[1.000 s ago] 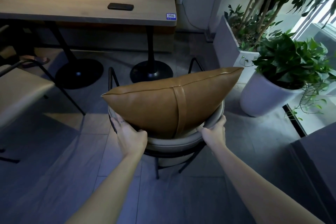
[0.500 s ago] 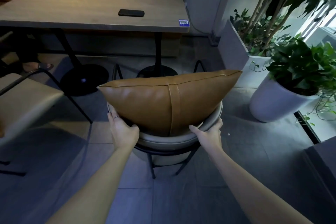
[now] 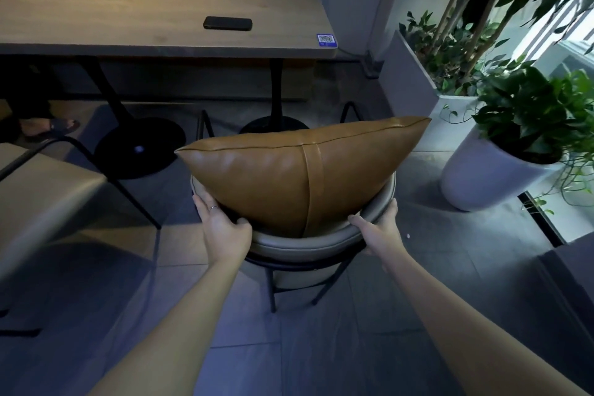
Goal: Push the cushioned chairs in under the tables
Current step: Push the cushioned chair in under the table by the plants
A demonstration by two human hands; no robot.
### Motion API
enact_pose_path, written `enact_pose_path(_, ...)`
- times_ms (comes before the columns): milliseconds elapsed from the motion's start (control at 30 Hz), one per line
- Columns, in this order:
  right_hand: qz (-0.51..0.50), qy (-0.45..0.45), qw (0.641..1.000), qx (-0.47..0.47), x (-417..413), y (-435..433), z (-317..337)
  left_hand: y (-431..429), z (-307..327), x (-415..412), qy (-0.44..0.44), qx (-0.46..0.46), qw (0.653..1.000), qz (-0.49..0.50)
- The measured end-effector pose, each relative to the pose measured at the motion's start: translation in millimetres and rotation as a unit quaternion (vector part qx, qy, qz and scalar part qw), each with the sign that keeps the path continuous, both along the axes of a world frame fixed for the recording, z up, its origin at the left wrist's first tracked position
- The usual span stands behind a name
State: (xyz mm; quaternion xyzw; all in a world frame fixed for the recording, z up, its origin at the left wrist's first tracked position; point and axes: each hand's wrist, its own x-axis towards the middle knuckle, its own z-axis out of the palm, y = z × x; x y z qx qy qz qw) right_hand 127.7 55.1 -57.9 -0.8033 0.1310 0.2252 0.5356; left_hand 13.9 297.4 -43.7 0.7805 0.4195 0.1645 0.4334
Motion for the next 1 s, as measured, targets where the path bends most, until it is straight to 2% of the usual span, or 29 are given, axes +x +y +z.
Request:
enact_pose_path(200, -0.015, -0.018, 1.000, -0.009, 19, 1, -14, 0, -2, 10, -0.008, 0.014, 1.000, 0.004)
enact_pose_path(333, -0.039, 0.021, 0.999, 0.005, 25, 1, -2, -5, -2, 13, -0.037, 0.004, 0.999, 0.016)
enact_pose_path(500, -0.056, 0.072, 0.995, 0.028, 48, 1, -1, 17, -3, 27, -0.042, -0.133, 0.987, 0.083)
enact_pose_path(600, -0.061, 0.062, 0.996, 0.027, 57, -1, -7, 22, -2, 28, -0.028, -0.115, 0.991, 0.065)
enact_pose_path(833, -0.070, 0.047, 0.993, 0.077, 66, -15, -7, 10, -6, 29, -0.070, -0.069, 0.995, 0.030)
enact_pose_path(1000, -0.081, 0.048, 0.993, 0.077, 66, -25, -3, -1, -3, 34, -0.088, -0.029, 0.996, 0.020)
